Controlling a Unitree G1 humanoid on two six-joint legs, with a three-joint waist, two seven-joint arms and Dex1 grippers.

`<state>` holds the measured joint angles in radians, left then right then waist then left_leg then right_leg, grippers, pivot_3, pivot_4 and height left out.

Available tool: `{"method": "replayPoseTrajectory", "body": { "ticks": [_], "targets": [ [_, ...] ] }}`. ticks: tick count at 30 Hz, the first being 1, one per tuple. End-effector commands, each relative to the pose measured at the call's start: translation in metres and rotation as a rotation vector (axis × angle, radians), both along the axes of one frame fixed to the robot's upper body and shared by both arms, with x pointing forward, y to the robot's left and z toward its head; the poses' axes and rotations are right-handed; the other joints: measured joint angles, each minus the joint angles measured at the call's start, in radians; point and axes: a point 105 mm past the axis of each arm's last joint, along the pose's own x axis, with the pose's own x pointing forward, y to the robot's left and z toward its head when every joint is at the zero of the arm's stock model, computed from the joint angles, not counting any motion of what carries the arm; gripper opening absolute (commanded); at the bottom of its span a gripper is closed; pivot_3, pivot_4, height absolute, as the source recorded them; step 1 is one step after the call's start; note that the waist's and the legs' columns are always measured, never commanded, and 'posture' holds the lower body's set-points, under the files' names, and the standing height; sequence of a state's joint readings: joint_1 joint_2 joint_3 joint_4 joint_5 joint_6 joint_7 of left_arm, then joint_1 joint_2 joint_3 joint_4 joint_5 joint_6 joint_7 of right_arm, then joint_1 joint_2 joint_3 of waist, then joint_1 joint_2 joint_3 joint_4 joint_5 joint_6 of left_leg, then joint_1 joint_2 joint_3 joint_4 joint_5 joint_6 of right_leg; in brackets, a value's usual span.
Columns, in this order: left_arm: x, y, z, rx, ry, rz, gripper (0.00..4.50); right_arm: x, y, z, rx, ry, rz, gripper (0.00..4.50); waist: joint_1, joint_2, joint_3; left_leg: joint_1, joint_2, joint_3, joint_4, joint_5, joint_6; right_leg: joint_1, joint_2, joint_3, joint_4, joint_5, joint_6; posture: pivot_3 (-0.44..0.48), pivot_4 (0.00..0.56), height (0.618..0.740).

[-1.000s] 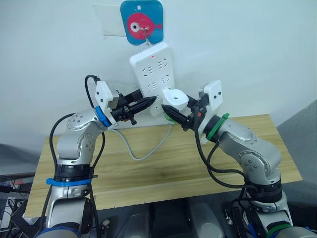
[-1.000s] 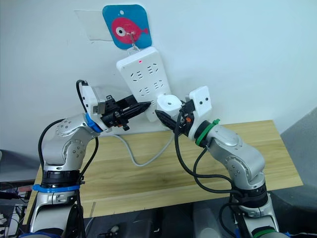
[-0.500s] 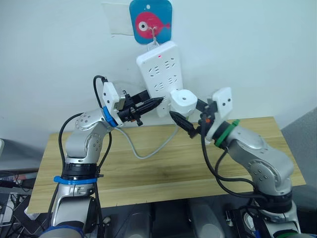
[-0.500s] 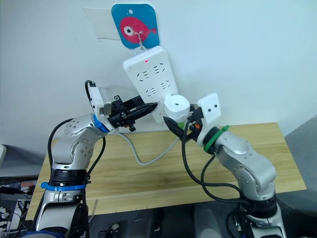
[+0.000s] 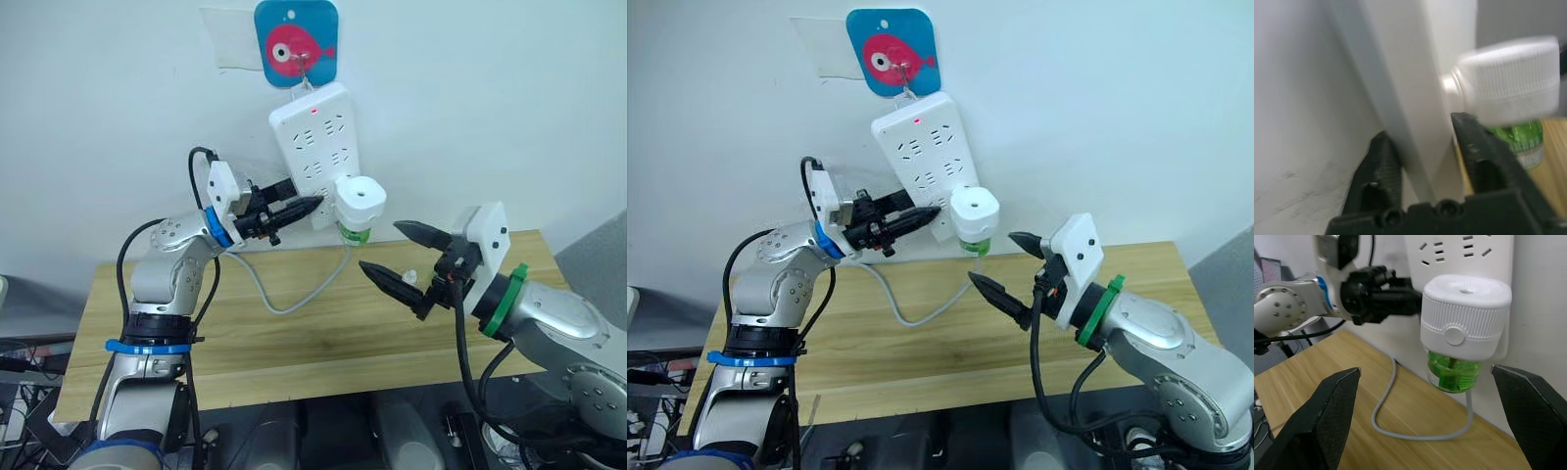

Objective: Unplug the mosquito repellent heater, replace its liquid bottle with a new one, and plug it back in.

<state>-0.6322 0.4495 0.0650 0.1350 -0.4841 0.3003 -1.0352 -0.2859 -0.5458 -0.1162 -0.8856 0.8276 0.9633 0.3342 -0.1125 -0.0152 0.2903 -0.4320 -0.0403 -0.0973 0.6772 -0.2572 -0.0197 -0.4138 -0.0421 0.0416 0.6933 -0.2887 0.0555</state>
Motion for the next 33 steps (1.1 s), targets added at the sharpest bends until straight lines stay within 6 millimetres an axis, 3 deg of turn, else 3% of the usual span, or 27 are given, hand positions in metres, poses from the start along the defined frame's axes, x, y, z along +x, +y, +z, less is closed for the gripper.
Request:
{"method": "replayPoseTrajectory", "body": {
  "ticks": [1, 4, 7, 11, 16, 18, 24, 33],
  "targets": [
    [-0.003, 0.017, 0.001, 0.038, -0.026, 0.035, 3.42, -0.005, 0.004, 0.006, 0.008, -0.043, 0.05, 4.5, 0.0, 0.0, 0.0, 0.0, 0.0, 0.0, 0.0, 0.0, 0.0, 0.0, 0.0, 0.0, 0.0, 0.0, 0.0, -0.164, 0.282, 0.74],
    [-0.011, 0.044, -0.007, 0.094, -0.012, 0.104, 4.34, -0.005, 0.007, 0.005, 0.007, -0.045, 0.094, 4.5, -0.009, 0.0, 0.0, 0.001, 0.001, 0.001, -0.001, 0.0, 0.0, -0.001, 0.0, 0.002, 0.0, 0.0, 0.0, -0.123, 0.275, 0.74],
    [-0.023, 0.054, -0.011, 0.11, 0.004, 0.128, 4.5, -0.003, 0.01, 0.003, 0.01, -0.046, 0.121, 3.93, 0.001, 0.0, 0.0, 0.001, 0.002, 0.0, -0.001, 0.0, 0.0, -0.002, 0.001, 0.001, 0.002, 0.0, 0.0, -0.097, 0.275, 0.74],
    [-0.048, 0.055, -0.009, 0.113, -0.007, 0.147, 4.5, 0.003, 0.014, 0.0, 0.014, -0.049, 0.148, 2.51, 0.018, 0.0, 0.0, 0.0, 0.001, 0.0, -0.001, 0.0, 0.0, -0.001, -0.002, 0.001, 0.0, 0.0, 0.0, -0.046, 0.273, 0.74],
    [-0.088, 0.029, 0.004, 0.094, -0.094, 0.077, 4.5, 0.011, 0.025, -0.005, 0.015, -0.074, 0.171, 0.59, 0.043, -0.001, -0.001, 0.0, 0.0, -0.001, -0.001, 0.0, -0.001, 0.0, -0.004, 0.001, -0.002, 0.0, 0.0, -0.009, 0.267, 0.74],
    [-0.101, 0.024, 0.004, 0.092, -0.121, 0.064, 4.5, 0.013, 0.03, -0.006, 0.021, -0.09, 0.168, 0.07, 0.054, -0.001, -0.001, 0.0, 0.0, -0.001, -0.001, 0.001, -0.001, 0.001, -0.004, 0.0, -0.003, 0.0, 0.0, -0.002, 0.265, 0.74],
    [-0.126, 0.012, 0.0, 0.085, -0.15, 0.031, 4.5, 0.022, 0.034, -0.009, 0.019, -0.126, 0.121, 0.07, 0.061, -0.001, -0.001, 0.001, 0.0, -0.001, -0.001, 0.002, -0.003, 0.001, -0.004, 0.0, -0.003, 0.0, -0.001, 0.003, 0.27, 0.74],
    [-0.122, 0.012, 0.001, 0.062, -0.141, 0.051, 4.5, 0.034, 0.037, -0.01, 0.026, -0.15, 0.056, 0.07, 0.063, -0.001, -0.001, 0.001, -0.001, -0.002, -0.001, 0.001, -0.003, 0.001, -0.004, -0.001, -0.003, 0.0, -0.001, 0.001, 0.272, 0.74]
  ]
}}
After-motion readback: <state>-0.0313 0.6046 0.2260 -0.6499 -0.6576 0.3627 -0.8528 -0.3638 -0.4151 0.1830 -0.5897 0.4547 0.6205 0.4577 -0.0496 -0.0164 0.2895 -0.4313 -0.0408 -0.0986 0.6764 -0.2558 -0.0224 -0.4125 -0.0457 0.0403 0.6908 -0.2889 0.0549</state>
